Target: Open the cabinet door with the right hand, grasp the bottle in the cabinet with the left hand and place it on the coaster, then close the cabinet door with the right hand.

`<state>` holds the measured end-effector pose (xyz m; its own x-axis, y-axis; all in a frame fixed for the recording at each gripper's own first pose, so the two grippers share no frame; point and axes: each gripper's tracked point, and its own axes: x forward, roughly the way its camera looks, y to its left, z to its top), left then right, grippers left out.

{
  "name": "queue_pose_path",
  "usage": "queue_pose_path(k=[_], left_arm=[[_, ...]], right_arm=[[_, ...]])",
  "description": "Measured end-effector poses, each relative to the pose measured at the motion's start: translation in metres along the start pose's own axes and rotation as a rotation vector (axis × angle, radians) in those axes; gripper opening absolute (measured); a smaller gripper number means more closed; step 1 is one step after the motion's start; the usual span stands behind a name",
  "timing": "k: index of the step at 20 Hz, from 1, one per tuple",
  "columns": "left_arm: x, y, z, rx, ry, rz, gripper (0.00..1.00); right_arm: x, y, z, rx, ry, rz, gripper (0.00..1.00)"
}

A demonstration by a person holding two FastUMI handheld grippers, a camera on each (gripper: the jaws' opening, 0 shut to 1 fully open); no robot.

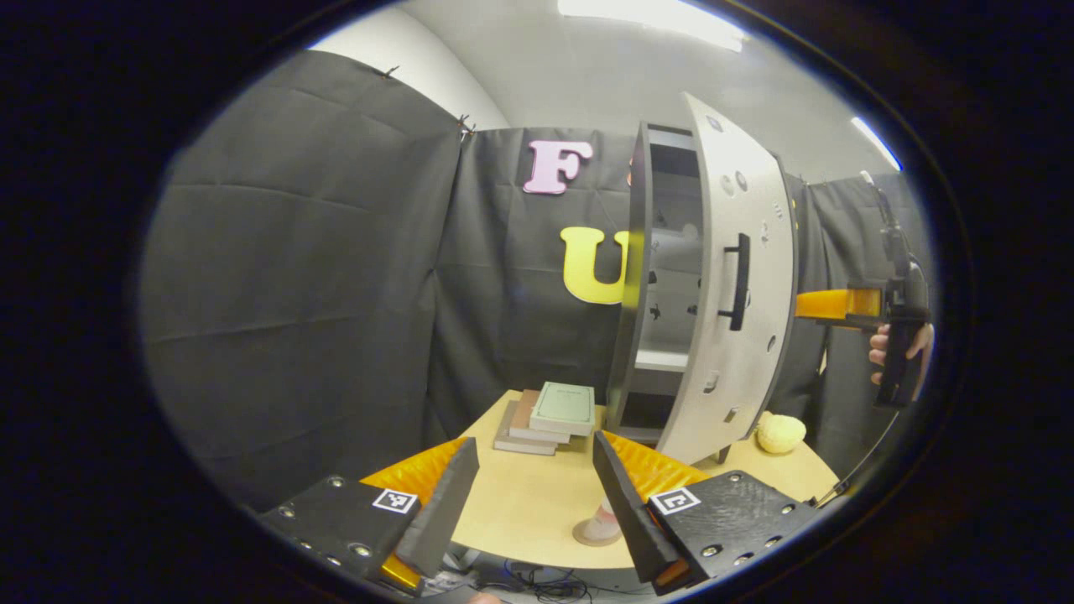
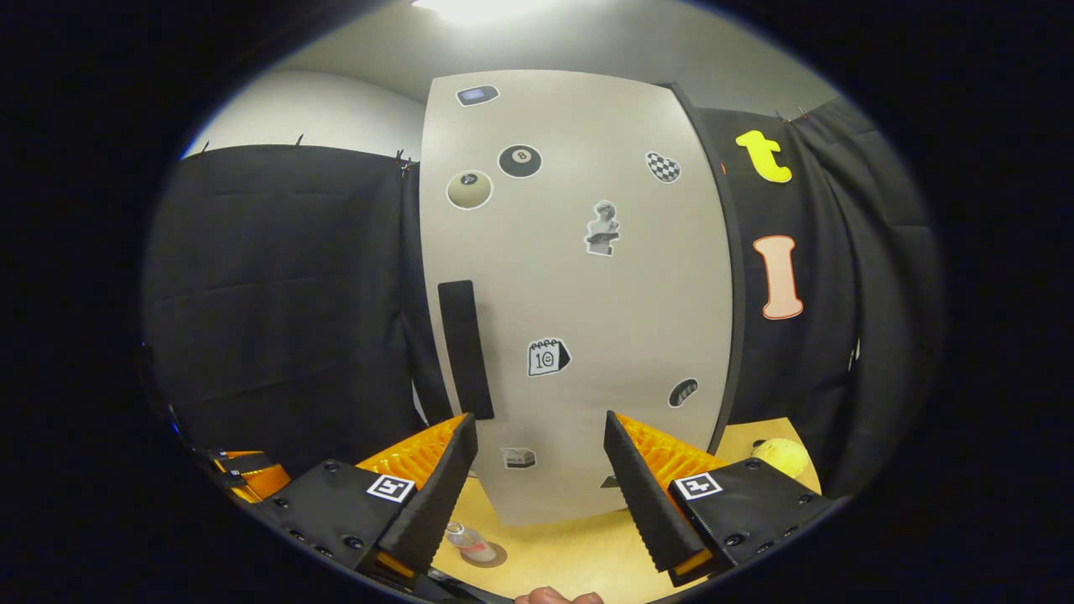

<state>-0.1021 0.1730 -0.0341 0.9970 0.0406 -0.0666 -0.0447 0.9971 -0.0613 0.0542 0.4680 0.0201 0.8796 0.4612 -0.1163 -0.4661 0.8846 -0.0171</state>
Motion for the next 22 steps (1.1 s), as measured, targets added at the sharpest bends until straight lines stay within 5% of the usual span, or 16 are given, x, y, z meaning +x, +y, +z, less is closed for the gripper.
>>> queue_pose_path(k=[14,22], left_arm=[[-0.017,-0.082,0.050,0.059,-0.148,-0.152,0.84],[-0.007,-0.123,0.054,0.053,-0.172,-0.155,0.82]], right_arm=[[-0.047,-0.142,-0.060,0.022,0.011,-0.301,0.97],[-0.066,-0.182,-0.098,-0.038,0.071,-0.435,0.98]])
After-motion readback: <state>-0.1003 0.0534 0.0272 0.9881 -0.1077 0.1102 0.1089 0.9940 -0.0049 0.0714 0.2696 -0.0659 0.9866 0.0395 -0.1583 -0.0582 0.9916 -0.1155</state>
